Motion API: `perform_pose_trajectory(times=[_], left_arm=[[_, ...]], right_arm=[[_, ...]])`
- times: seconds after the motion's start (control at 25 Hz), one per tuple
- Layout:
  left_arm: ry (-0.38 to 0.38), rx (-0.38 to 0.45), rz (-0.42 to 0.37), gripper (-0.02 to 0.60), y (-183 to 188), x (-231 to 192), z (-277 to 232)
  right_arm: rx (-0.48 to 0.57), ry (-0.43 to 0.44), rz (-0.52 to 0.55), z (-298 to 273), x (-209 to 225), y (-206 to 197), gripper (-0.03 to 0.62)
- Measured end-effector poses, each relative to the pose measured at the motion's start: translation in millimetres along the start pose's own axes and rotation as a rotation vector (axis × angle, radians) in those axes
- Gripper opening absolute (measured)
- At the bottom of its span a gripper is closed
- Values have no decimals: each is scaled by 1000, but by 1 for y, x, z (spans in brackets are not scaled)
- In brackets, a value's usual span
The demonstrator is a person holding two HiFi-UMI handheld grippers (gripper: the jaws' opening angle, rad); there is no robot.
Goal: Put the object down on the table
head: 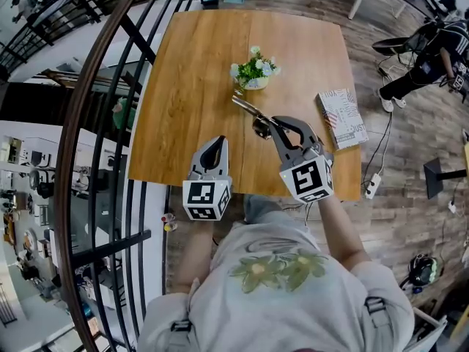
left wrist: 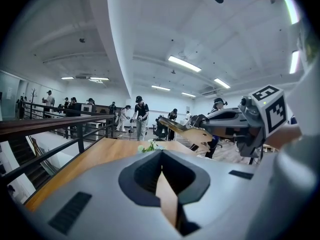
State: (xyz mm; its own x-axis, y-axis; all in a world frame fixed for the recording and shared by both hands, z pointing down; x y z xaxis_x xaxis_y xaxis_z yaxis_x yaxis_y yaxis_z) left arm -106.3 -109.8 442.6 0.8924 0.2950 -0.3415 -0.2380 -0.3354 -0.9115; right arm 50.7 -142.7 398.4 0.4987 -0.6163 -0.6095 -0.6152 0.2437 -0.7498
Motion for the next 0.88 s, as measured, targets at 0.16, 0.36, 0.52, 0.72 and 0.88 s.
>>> perform_pose_trajectory(times=[0.16,0.36,0.52,0.72,0.88], left_arm=[[14,-12,13,12,0,-11,-8],[27,-27,23,12,-1,-23,-16],[38,-37,31,12,-1,-31,-21],[48,-52,39,12,-5,-38,-26],[50,-72,57,12,-9,-45,-29]], right_arm=[[-4,21,-3,-16,0,-3,17],[-21,54,2,-33,-5,-9,17],[-32,80,3,-45,-8,-14,17],[-45,116,-6,-58,-19,-26,17],[-71,153,4,-70,-32,-37,17]])
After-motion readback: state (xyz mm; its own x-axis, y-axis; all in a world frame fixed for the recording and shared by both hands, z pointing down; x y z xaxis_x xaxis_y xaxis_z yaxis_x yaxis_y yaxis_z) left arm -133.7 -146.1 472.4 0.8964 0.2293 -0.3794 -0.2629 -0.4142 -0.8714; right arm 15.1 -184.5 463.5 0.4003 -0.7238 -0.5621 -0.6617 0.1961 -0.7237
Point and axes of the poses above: the fingertips, and each gripper's own axes: z backward along the fingers, x to its right, y out of its top, the point moved 4 cm from there along z, backward along the fingers, and after that the axes turned 14 degrees about z, right-handed, at the moved point
